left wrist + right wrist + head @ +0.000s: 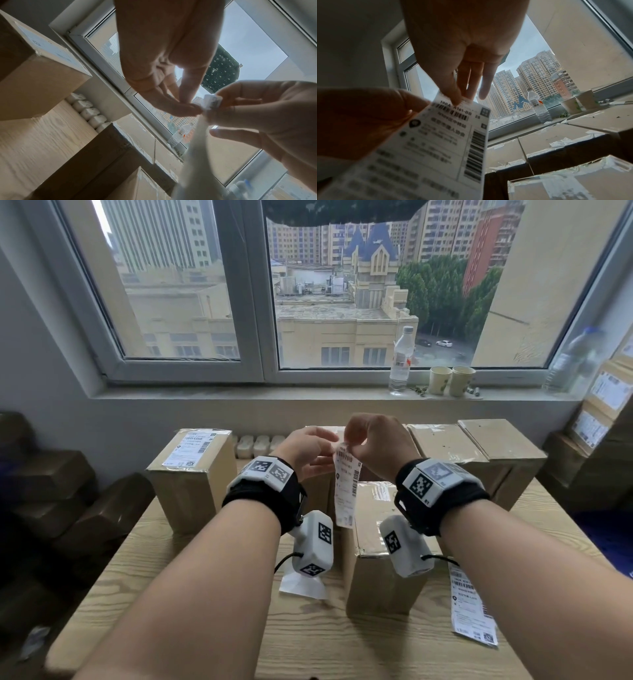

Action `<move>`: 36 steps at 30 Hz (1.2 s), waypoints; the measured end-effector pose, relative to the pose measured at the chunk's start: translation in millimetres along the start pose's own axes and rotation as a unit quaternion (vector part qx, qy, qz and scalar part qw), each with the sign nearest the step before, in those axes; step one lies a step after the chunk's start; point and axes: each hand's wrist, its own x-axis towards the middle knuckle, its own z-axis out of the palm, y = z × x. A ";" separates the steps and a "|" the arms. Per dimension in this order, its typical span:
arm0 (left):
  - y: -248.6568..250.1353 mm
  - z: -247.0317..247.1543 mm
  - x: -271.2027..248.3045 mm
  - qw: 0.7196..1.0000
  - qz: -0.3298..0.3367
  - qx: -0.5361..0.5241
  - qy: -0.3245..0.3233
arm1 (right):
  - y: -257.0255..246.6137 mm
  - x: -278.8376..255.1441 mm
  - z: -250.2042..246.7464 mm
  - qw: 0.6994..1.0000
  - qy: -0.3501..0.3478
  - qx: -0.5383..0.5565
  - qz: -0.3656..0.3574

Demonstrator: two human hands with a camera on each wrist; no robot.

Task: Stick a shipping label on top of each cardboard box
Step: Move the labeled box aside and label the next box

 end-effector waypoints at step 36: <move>-62.4 -66.7 46.7 0.982 -0.094 0.106 0.121 | 29.2 25.2 35.6 0.990 0.000 0.091 0.112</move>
